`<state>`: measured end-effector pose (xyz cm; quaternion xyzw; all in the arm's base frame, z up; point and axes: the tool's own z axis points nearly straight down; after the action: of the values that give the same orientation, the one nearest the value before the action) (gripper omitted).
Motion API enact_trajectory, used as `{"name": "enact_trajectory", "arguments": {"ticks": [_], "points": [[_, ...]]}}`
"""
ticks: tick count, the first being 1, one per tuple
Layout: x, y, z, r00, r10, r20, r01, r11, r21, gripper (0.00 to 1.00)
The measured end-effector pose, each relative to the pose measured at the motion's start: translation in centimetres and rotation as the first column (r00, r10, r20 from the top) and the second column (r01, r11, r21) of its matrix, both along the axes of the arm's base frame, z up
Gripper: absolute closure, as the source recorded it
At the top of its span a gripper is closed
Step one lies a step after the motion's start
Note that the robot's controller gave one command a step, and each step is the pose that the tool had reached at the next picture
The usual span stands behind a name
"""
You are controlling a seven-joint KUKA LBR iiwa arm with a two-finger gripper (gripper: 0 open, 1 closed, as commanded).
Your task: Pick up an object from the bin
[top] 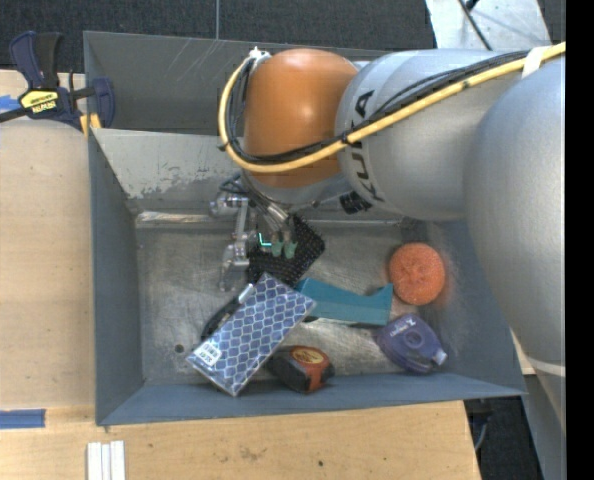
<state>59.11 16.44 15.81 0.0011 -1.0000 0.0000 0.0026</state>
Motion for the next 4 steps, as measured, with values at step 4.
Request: {"name": "enact_trajectory", "arguments": {"ticks": [4], "points": [[-7.1,-1.0,-3.4,0.999,0.034,0.007,-0.034,0.999,0.001,0.0]]}}
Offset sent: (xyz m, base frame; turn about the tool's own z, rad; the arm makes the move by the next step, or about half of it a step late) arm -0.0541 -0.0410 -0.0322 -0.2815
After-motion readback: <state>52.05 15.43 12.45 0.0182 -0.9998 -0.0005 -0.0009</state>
